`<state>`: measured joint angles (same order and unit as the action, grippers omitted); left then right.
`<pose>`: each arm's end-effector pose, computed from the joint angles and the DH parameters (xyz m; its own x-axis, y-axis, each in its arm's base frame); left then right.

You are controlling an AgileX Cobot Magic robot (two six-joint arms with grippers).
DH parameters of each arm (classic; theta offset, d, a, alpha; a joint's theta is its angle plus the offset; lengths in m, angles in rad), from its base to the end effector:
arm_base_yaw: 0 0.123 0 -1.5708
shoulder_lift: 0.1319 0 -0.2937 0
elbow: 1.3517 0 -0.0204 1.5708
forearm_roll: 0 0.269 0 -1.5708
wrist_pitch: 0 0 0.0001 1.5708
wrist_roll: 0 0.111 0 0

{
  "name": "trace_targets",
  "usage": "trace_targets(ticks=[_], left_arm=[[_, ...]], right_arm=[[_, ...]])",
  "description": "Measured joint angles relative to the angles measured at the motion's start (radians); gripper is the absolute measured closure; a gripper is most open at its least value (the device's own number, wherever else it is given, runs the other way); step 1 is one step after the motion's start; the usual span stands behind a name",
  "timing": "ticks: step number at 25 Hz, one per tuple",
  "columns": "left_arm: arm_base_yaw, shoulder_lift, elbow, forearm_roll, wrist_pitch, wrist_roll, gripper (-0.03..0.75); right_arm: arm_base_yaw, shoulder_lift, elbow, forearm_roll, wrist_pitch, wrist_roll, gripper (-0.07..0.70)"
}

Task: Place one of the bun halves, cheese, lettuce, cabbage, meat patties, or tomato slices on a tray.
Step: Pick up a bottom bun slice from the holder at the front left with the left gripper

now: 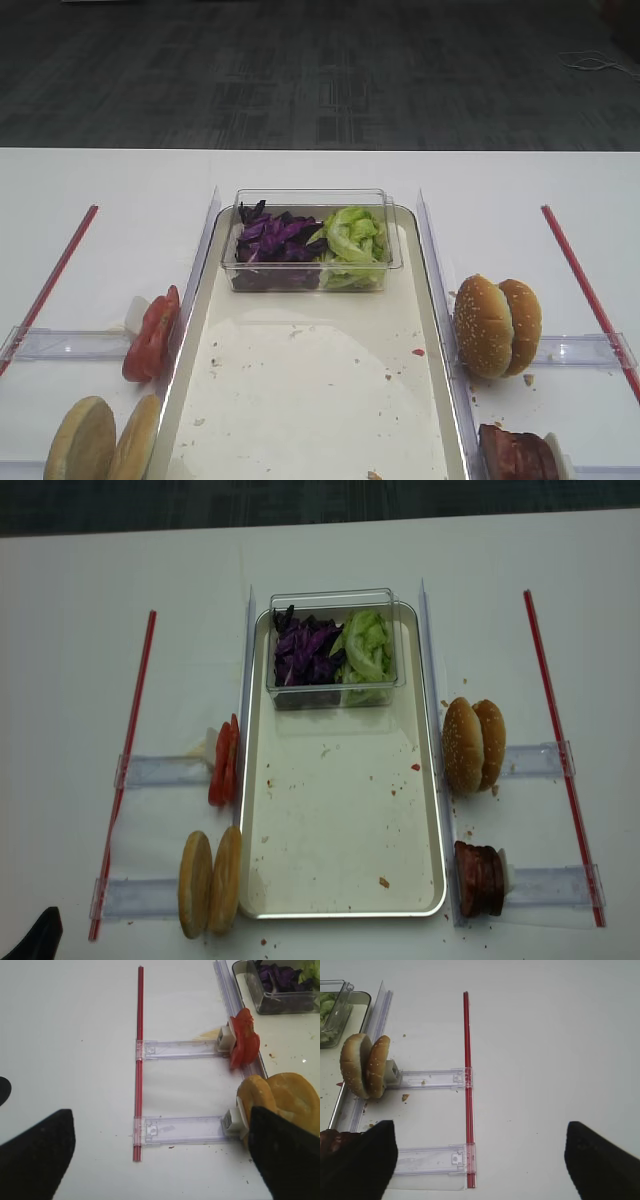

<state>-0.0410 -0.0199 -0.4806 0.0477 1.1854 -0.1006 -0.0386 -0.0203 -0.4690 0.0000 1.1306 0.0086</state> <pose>0.0125 0.0044 0.2595 -0.5604 -0.0596 -0.8261 -0.0420 0.9982 -0.0435 0.0169 -0.0007 0.2609 -0.5254 0.0289 -0.8503 0.0431 0.9990 0.0073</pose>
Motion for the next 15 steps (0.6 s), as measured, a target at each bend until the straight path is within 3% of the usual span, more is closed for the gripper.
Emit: trace_targets(ticks=[15], left_arm=[[0.000,0.053,0.000,-0.004,0.005,0.020,0.039]], right_arm=[[0.000,0.000,0.000,0.000,0.000,0.000,-0.067]])
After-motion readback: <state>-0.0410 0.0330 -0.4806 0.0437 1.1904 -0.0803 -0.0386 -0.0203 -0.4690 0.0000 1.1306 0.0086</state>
